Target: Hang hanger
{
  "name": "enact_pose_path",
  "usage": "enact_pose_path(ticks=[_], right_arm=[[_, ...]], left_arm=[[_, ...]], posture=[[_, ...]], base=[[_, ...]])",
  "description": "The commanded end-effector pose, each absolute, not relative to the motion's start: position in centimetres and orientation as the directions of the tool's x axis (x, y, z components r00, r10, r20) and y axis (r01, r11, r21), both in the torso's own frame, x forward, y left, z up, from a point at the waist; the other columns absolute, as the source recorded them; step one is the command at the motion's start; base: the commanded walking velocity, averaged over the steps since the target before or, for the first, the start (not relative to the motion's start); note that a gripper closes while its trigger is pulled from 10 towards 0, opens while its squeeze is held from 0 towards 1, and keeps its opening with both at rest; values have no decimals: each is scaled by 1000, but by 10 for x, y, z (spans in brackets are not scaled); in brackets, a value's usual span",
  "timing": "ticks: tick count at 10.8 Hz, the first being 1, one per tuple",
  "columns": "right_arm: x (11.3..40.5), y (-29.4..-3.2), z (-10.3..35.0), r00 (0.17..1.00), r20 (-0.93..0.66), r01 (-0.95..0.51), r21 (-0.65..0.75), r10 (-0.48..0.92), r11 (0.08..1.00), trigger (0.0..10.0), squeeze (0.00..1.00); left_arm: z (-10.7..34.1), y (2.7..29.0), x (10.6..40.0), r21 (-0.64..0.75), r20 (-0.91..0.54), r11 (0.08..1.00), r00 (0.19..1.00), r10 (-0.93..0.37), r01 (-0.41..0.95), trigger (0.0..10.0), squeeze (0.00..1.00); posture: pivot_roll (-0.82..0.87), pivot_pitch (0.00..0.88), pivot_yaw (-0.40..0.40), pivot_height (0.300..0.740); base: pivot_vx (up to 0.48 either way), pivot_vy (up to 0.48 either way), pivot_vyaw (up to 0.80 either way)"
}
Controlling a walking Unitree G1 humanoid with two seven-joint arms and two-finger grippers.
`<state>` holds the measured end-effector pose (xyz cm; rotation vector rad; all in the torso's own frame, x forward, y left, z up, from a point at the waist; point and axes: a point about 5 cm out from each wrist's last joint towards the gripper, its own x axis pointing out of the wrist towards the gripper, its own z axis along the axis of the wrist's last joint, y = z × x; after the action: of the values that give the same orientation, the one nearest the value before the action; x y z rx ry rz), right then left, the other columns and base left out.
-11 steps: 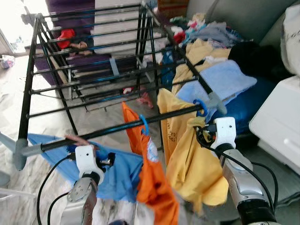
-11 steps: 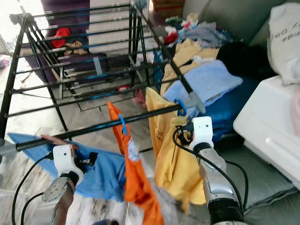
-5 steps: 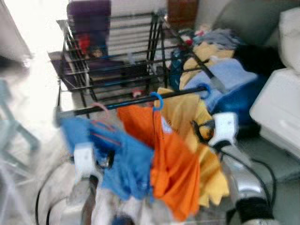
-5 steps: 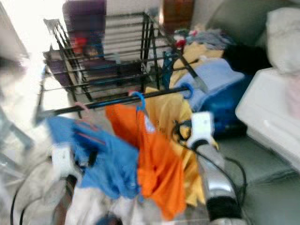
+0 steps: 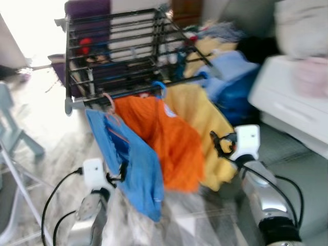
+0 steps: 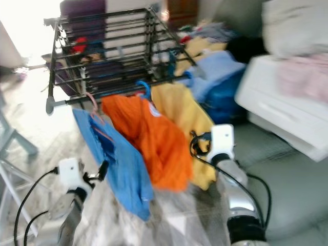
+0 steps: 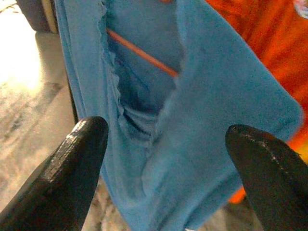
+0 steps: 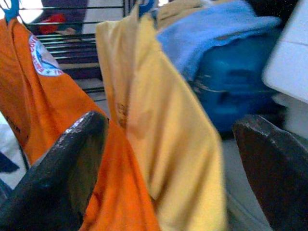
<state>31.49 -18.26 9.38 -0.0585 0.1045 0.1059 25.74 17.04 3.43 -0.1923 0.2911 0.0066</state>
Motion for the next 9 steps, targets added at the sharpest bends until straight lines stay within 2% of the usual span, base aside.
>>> enact_pose_path(ticks=[1, 2, 4, 8, 9], right_arm=[[319, -173, 101, 989, -74, -132, -50, 128, 990, 10000, 663], [319, -169, 101, 987, -70, -150, -45, 146, 988, 10000, 0], [318, -162, 101, 981, -60, -187, -42, 185, 981, 10000, 0], [317, -152, 102, 971, -42, -235, -13, 234, 972, 10000, 0], [317, -151, 102, 970, -40, -240, -5, 239, 971, 10000, 0]], left_arm=[[36, 179, 257, -164, -283, 985, 959, 2, -51, 10000, 0], [36, 180, 256, -159, -285, 986, 958, 9, -56, 10000, 0], [38, 184, 256, -162, -264, 984, 964, 34, -79, 10000, 0], [40, 189, 259, -167, -263, 981, 963, 57, -103, 10000, 0], [40, 190, 259, -164, -264, 981, 963, 57, -103, 10000, 0]], posture=[[-47, 0, 31, 740], [-44, 0, 30, 740], [-37, 0, 29, 740], [-34, 0, 36, 740], [-33, 0, 36, 740]], base=[[-307, 0, 0], [-307, 0, 0], [-133, 0, 0], [0, 0, 798], [0, 270, 788]])
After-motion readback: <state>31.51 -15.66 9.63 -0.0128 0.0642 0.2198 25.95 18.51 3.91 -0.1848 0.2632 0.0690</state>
